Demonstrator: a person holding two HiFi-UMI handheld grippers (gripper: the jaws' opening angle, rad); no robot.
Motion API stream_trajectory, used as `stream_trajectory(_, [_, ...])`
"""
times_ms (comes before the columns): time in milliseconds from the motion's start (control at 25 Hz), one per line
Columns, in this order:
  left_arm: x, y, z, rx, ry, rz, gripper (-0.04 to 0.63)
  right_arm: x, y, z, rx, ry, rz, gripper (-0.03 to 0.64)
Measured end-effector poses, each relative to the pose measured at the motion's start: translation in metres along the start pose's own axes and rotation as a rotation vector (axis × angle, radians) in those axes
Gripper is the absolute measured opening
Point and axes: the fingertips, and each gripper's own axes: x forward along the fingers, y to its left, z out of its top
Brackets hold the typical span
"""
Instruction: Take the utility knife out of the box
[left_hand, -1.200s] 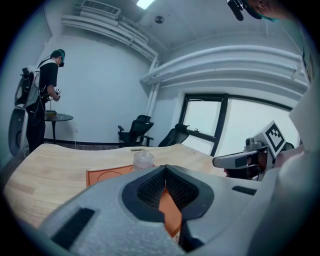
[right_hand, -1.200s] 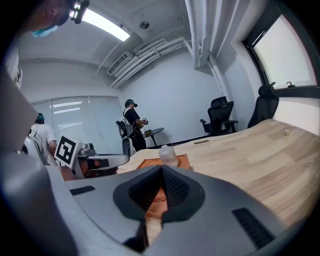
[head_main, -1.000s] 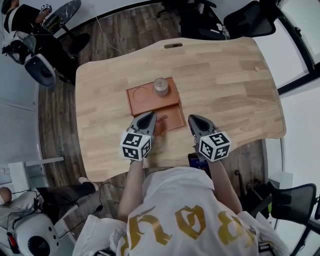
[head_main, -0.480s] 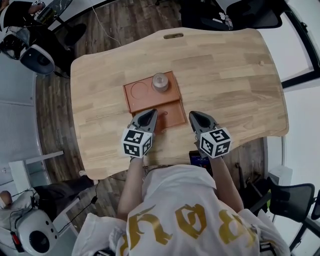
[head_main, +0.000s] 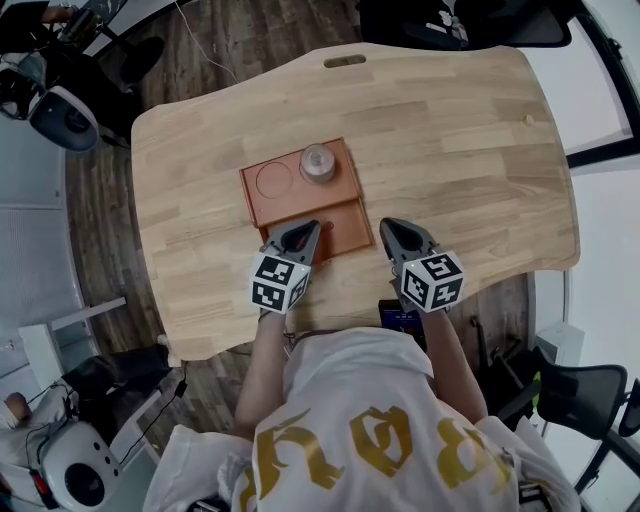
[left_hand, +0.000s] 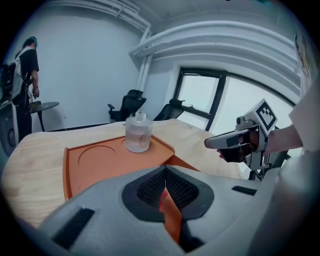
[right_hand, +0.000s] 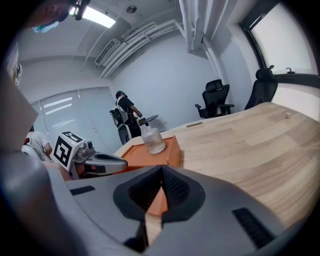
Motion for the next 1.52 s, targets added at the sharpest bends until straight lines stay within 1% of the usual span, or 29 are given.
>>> stream_trajectory(120, [0.010,-0.001,-0.011,0.002,0.048,-0.025,0.011,0.002,-0.004,-0.004,0.014,0.008,-0.004,0.011])
stream_trajectory(280, [0.018,0.000,-0.023,0.023,0.116,-0.036,0.011,0.006,-0.008,-0.007,0.031,0.016,-0.006,0.012])
stream_trajectory(480, [0.025,0.001,-0.033,0.014,0.167,-0.049,0.011,0.008,-0.011,-0.013,0.048,0.031,-0.005,0.012])
stream_trajectory(560, [0.029,0.000,-0.041,0.035,0.203,-0.048,0.011,0.009,-0.013,-0.014,0.052,0.033,-0.004,0.012])
stream_trajectory(680, [0.035,0.000,-0.055,0.090,0.271,-0.050,0.011,0.010,-0.015,-0.017,0.061,0.036,-0.004,0.012])
stream_trajectory(720, [0.037,0.000,-0.059,0.096,0.287,-0.053,0.012,0.011,-0.015,-0.018,0.066,0.039,-0.001,0.012])
stream_trajectory(1040, [0.046,0.002,-0.071,0.135,0.354,-0.056,0.014,0.017,-0.010,-0.031,0.084,0.067,0.020,0.012])
stream_trajectory(1240, [0.050,0.000,-0.075,0.159,0.379,-0.058,0.014,0.014,-0.022,-0.032,0.099,0.069,-0.001,0.011])
stream_trajectory(1280, [0.051,0.000,-0.076,0.160,0.383,-0.061,0.017,0.014,-0.025,-0.033,0.102,0.070,-0.006,0.012])
stream_trajectory(1320, [0.052,0.000,-0.078,0.158,0.389,-0.065,0.049,0.014,-0.027,-0.033,0.104,0.070,-0.010,0.012])
stream_trajectory(1360, [0.054,0.000,-0.080,0.156,0.399,-0.068,0.099,0.014,-0.028,-0.034,0.107,0.070,-0.012,0.012])
stream_trajectory(1440, [0.056,0.000,-0.084,0.162,0.421,-0.074,0.104,0.014,-0.030,-0.034,0.112,0.071,-0.013,0.011])
stream_trajectory(1520, [0.058,0.000,-0.085,0.197,0.439,-0.069,0.104,0.014,-0.032,-0.035,0.115,0.072,-0.012,0.011])
